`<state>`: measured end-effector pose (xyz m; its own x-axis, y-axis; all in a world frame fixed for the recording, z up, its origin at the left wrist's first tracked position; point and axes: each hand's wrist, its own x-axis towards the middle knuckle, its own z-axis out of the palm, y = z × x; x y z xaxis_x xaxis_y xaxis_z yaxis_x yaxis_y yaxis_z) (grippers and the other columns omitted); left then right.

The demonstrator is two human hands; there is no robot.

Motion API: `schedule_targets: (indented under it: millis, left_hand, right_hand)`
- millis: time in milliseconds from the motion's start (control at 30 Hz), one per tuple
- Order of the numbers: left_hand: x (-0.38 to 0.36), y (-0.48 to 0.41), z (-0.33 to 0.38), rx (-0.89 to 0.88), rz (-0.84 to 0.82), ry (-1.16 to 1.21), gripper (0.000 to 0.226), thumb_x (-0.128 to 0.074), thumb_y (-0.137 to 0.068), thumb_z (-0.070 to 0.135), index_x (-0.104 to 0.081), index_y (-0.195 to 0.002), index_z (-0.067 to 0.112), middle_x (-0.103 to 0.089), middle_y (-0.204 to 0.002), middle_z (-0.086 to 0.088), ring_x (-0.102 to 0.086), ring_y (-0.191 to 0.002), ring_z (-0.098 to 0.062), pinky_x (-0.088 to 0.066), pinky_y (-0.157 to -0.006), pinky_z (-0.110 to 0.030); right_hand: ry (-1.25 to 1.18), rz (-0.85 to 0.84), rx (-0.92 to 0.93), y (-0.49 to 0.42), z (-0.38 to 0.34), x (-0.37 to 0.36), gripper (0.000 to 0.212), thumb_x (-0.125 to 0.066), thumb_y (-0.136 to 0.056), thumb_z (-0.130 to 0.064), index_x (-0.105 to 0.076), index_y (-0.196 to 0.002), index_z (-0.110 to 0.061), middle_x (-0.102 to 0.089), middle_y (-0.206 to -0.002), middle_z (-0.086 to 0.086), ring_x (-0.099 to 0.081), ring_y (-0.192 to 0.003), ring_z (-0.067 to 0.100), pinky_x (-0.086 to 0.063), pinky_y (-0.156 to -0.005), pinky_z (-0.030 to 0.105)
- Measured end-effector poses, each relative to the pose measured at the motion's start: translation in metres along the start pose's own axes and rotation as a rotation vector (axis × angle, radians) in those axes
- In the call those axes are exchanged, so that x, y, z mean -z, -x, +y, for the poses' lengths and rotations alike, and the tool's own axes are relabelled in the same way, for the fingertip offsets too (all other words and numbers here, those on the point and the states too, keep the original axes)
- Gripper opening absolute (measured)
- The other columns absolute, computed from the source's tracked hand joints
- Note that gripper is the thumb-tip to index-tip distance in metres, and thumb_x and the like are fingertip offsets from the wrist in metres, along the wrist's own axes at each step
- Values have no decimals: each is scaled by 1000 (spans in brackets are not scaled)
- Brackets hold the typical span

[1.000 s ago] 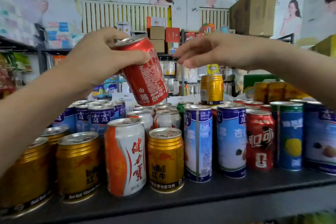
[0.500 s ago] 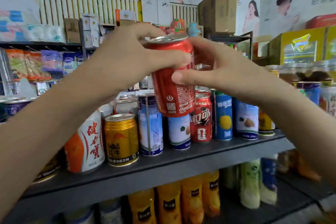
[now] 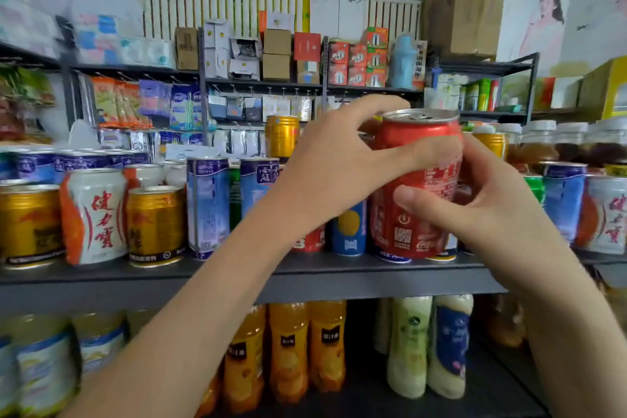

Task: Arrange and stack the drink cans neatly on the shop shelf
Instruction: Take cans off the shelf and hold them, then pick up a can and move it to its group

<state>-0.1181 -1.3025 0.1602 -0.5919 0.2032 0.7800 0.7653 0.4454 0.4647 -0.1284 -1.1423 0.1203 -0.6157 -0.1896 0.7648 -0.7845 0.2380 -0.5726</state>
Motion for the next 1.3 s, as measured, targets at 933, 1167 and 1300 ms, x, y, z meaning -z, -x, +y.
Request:
schedule_targets:
  millis: [933,1167,1300]
  left_hand:
    - [-55,-13,-86,166,523,-681,58,-63,-71,67,-72,-100,17,-19,-153,-8,-13,-139,-31,-6,-109,-50]
    - [7,25,-33,155,460,95,28,-69,-73,50,-66,-91,29,-70,-92,13,-67,-86,-3,-58,-76,-35]
    - [40,51,-31,221,386,238,27,-77,-66,43,-72,-87,28,-74,-84,10,-69,-81,-6,-55,-71,-29]
  right_hand:
    - [-177,255,-333,43,50,4,54,-75,-56,-46,-61,-104,-28,-72,-94,-7,-69,-86,8,-56,-80,36]
    - [-36,252,-311,47,52,-21,67,-76,-55,-64,-59,-112,-34,-63,-111,-2,-63,-98,10,-55,-86,43]
    - [20,207,-289,40,49,-44,73,-72,-53,-66,-57,-117,-33,-61,-113,-3,-61,-102,12,-53,-89,41]
